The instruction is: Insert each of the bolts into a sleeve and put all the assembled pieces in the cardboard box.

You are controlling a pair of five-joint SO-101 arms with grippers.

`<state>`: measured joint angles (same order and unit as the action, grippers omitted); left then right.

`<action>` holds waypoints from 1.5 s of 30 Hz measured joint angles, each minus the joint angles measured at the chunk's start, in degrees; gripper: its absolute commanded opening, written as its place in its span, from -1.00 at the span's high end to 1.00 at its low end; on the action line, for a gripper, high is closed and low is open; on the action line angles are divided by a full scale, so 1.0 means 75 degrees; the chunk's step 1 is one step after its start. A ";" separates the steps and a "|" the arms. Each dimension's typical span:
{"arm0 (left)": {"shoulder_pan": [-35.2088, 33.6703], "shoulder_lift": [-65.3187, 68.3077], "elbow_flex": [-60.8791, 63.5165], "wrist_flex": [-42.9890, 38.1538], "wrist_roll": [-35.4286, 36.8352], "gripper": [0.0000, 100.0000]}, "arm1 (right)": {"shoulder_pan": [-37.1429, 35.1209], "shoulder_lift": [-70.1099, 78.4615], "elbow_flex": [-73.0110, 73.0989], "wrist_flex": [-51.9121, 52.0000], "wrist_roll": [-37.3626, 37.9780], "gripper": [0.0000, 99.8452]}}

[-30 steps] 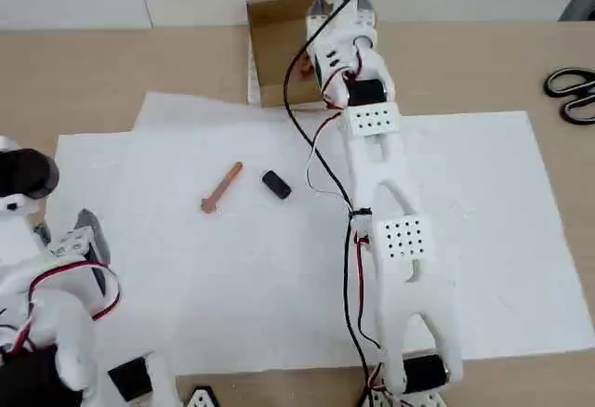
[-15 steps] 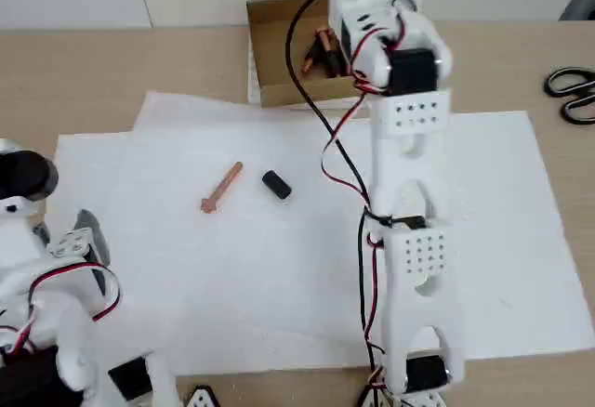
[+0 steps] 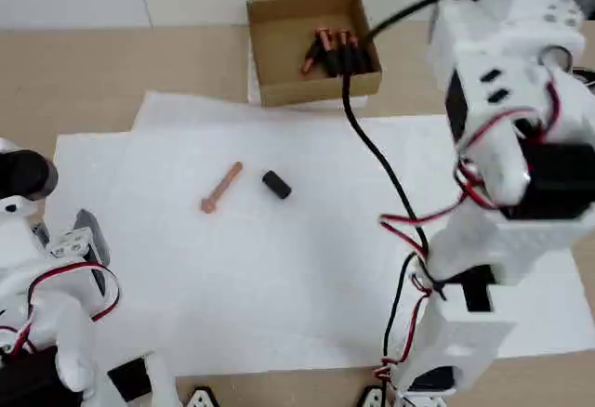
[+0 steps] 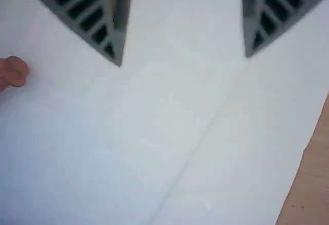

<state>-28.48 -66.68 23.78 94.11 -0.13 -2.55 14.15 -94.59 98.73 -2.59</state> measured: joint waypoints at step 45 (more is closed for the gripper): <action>0.0035 -0.3645 0.1547 -0.0281 0.0000 0.71 | 0.0293 -0.8064 1.6645 -0.0633 0.1313 0.49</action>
<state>-28.22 -94.02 35.38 92.00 -0.13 -0.35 -46.33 30.24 93.98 7.25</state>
